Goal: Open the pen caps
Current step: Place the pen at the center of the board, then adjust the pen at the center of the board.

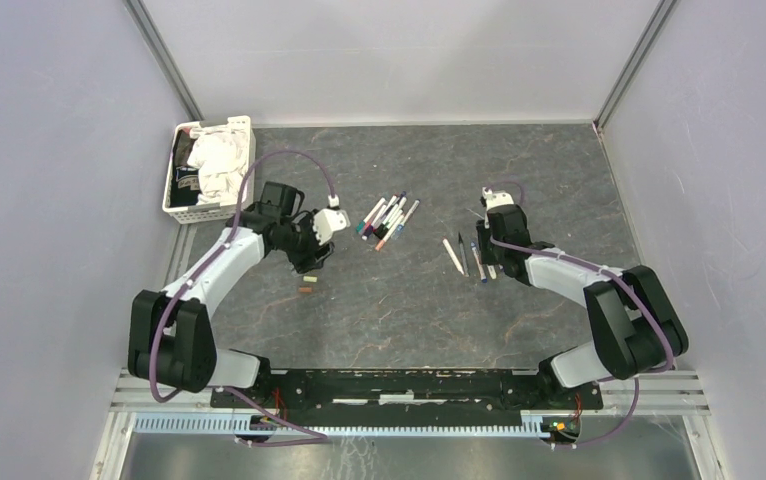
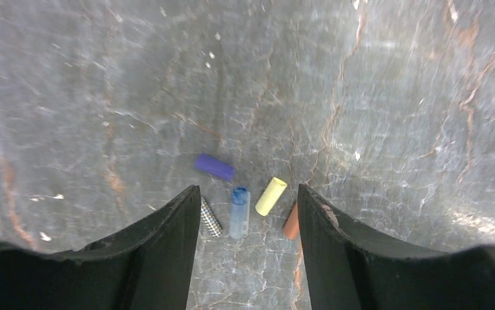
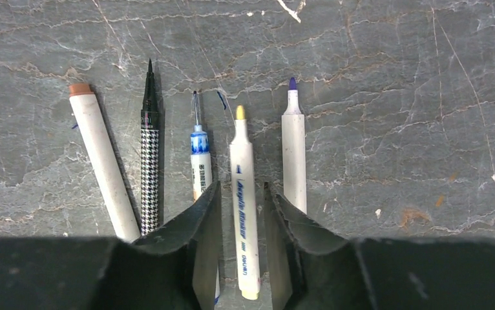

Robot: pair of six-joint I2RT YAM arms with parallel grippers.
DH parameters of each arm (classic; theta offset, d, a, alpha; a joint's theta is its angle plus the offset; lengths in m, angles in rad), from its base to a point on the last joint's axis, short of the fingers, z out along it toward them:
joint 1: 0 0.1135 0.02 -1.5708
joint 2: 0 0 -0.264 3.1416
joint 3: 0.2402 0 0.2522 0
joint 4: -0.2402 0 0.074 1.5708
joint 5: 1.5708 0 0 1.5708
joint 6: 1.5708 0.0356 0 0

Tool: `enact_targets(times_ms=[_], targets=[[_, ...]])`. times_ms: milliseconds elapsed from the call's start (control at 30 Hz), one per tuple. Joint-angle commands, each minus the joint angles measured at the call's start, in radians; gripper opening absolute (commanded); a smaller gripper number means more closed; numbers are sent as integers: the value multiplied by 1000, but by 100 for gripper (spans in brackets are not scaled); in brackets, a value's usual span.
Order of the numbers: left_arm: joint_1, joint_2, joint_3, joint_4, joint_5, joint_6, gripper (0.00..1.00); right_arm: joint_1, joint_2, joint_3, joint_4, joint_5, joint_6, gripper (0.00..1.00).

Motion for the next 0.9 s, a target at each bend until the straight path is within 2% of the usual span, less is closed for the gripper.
enact_targets(times_ms=[0, 300, 467, 500, 533, 700, 867], targets=[[4, -53, 124, -74, 81, -115, 63, -3, 16, 8, 23, 29, -11, 36], [59, -72, 339, -212, 101, -218, 67, 1, -70, 63, -12, 41, 36, 38], [134, -43, 481, -276, 68, -310, 71, 90, -112, 184, -62, 124, 108, 47], [149, -44, 492, -280, 62, -323, 80, 118, -90, 228, -73, 134, 121, 47], [161, -46, 496, -279, 58, -335, 84, 155, -62, 274, -92, 142, 132, 48], [202, -77, 445, -272, 59, -359, 85, 291, 177, 564, -156, 97, 183, 50], [206, -104, 387, -281, 66, -343, 85, 344, 454, 847, -212, 35, 198, 51]])
